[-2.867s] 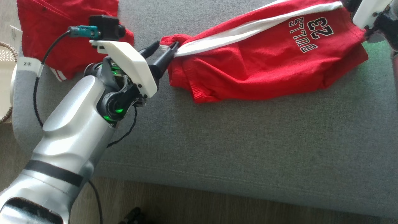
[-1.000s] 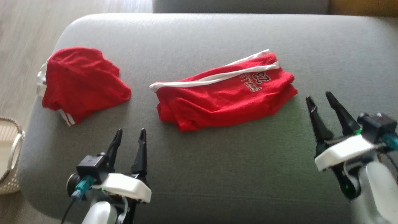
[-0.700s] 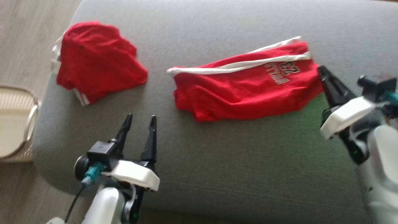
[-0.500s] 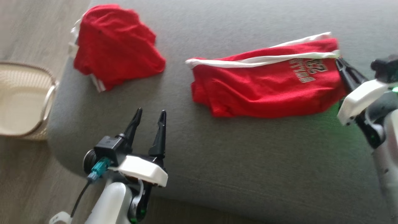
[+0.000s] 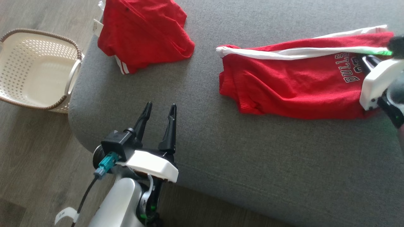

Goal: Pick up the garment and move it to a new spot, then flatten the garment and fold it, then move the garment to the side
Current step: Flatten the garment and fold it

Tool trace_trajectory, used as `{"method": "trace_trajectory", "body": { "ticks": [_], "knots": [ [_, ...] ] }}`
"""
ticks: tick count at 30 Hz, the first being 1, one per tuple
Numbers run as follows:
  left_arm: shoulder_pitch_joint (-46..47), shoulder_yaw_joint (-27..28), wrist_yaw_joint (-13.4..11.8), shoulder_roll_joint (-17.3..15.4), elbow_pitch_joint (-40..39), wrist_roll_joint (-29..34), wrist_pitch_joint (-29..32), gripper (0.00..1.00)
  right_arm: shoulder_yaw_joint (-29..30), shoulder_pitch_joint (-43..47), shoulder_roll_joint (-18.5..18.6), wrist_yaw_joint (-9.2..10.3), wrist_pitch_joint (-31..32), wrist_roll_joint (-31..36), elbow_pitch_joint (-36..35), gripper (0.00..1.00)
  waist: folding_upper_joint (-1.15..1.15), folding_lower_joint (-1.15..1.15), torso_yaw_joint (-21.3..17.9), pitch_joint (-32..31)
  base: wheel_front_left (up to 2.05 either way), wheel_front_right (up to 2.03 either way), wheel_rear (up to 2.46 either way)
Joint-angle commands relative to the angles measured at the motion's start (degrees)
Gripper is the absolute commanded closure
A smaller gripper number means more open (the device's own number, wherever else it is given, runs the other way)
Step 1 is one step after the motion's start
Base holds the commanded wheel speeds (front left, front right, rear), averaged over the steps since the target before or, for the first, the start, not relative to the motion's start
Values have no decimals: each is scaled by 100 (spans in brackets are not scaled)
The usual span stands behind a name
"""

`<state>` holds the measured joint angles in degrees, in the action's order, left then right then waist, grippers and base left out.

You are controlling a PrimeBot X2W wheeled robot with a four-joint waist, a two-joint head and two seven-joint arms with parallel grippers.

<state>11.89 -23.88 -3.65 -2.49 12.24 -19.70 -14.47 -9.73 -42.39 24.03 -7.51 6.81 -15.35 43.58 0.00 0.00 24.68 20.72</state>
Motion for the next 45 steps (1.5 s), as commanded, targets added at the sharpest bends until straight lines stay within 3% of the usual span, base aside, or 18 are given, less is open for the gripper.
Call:
{"method": "trace_trajectory", "body": {
  "ticks": [1, 16, 23, 33, 45],
  "knots": [
    [167, 135, -45, -40, -192, -41, -52, 0, -121, -137, 90, 2, -33, -42, -91, 100, 0, 0, 15, 26, 0, 0, 0],
    [370, -70, -94, -39, -212, -184, -52, 0, -502, -1302, 244, 2, -276, -7, 554, 100, 0, 0, 188, 307, 0, 0, 0],
    [336, -59, -144, -39, -175, -206, -52, 0, -621, -1429, 188, 2, -338, 22, 1108, 100, 0, 0, 206, 252, 0, 0, 0],
    [301, 389, -51, -39, -94, 94, -52, 0, -601, -1236, -202, 2, -1175, -370, 1135, 100, 0, 0, -465, -309, 0, 0, 0],
    [21, 1175, 164, -39, -116, 460, -52, 0, -580, -138, -301, 2, -1926, -663, 95, 100, 0, 0, -1387, -1061, 0, 0, 0]
  ]
}}
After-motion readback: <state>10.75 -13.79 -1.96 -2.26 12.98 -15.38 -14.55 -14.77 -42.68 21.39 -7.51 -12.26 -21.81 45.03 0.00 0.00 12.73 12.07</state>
